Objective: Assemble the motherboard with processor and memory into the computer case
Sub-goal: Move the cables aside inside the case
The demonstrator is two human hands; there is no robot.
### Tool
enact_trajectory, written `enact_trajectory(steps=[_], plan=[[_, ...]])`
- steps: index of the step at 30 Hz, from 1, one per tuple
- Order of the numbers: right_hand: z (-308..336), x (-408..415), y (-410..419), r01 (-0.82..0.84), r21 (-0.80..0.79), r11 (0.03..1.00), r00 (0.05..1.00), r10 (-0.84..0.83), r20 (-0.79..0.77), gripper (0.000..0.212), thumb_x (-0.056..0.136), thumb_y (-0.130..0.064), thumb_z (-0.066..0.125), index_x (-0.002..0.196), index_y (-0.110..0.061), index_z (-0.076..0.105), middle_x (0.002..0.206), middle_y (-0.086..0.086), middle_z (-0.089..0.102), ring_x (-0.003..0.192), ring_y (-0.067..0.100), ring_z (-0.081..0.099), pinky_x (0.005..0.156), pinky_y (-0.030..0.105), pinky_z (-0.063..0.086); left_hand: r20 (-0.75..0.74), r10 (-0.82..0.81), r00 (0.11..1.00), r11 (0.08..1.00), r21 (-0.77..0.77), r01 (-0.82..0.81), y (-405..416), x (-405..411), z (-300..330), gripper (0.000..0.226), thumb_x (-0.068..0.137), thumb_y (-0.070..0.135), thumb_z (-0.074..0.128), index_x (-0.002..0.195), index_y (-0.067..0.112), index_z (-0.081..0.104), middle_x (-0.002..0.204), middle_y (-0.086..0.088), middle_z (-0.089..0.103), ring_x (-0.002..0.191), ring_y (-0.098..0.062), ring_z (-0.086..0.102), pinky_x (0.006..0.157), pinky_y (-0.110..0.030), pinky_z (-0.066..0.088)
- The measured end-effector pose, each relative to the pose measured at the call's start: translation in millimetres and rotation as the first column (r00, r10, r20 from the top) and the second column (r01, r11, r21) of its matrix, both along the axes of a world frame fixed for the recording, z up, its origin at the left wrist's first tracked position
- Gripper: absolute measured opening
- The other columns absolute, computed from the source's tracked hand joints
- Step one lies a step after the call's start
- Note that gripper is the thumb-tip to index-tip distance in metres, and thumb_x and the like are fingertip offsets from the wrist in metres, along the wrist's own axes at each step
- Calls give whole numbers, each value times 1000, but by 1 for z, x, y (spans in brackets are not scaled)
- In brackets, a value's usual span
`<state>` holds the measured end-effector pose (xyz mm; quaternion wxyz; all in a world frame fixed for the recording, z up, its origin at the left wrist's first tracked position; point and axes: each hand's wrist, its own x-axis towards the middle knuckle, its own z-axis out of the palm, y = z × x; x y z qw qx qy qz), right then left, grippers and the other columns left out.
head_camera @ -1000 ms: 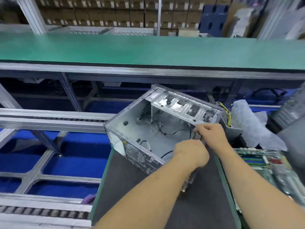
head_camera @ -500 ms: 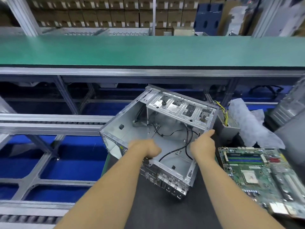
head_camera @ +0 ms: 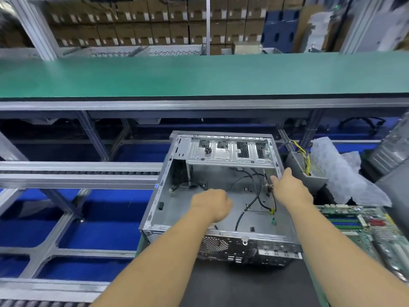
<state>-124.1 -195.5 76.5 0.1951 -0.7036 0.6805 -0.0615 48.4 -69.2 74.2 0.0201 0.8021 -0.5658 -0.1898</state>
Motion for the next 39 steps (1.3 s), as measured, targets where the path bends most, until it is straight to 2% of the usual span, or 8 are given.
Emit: enact_trajectory(steps=[3, 7, 15, 17, 20, 26, 32, 39], plan=[[-7, 5, 12, 42, -64, 997, 999, -43, -12, 35, 108, -38, 27, 125, -10, 38, 120, 22, 62, 100, 39, 58, 70, 42, 40, -29, 39, 999, 999, 39, -37, 3, 20, -15, 31, 100, 38, 32, 99, 21, 57, 120, -10, 63, 107, -31, 57, 85, -36, 43], [-15, -7, 13, -42, -154, 987, 993, 25, -112, 34, 109, -33, 26, 130, -9, 36, 109, 20, 66, 83, 35, 56, 61, 39, 39, -162, -6, 987, 943, 327, 60, 5, 8, -36, 47, 102, 40, 35, 128, 8, 58, 137, -15, 56, 122, -34, 53, 99, -38, 42], [-10, -29, 11, -104, -202, 974, 972, 56, -228, 48, 108, -33, 28, 150, -10, 28, 114, 20, 65, 93, 38, 65, 63, 39, 43, -154, -50, 987, 971, 224, 85, 5, -27, -47, 33, 92, 35, 44, 118, 22, 60, 123, -5, 63, 112, -29, 56, 89, -38, 44], [-11, -21, 15, -256, -362, 896, 927, 122, -355, 48, 103, -23, 44, 147, -5, 38, 114, 21, 62, 99, 40, 60, 74, 44, 46, -119, -51, 992, 978, 196, 74, 0, -17, -47, 34, 92, 26, 46, 123, 22, 59, 129, -5, 61, 118, -29, 54, 93, -38, 44], [-19, 4, 19, -553, -517, 653, 831, 479, -283, 29, 84, -7, 61, 112, 0, 68, 99, 19, 62, 95, 40, 58, 80, 48, 49, -74, -75, 994, 975, 206, 88, -9, -2, -46, 39, 92, 17, 46, 129, 23, 56, 136, -7, 56, 123, -29, 52, 99, -39, 45], [-39, 32, -1, -695, 33, 719, 716, 695, -65, 25, 99, -21, 45, 106, -17, 68, 105, 4, 70, 92, 26, 62, 78, 35, 52, -124, -55, 991, 997, 42, 61, -17, 12, -52, 27, 92, 23, 44, 113, 22, 62, 122, -4, 63, 109, -28, 58, 80, -33, 45], [-52, 4, 5, -531, 106, 841, 845, 535, -19, 20, 91, -17, 45, 77, -20, 59, 81, -2, 66, 77, 23, 63, 69, 33, 54, -244, -156, 957, 975, 116, 188, -15, 36, -63, 23, 90, 18, 48, 105, 22, 66, 115, 0, 65, 105, -22, 59, 86, -34, 50], [-53, 10, 20, -613, 206, 763, 773, 633, -43, 23, 87, -18, 44, 84, -19, 66, 89, -1, 69, 81, 22, 64, 71, 34, 56, -430, -155, 890, 938, 219, 269, -15, 31, -73, 16, 85, 32, 72, 95, 19, 74, 74, 14, 64, 55, 8, 55, 37, -8, 34]])
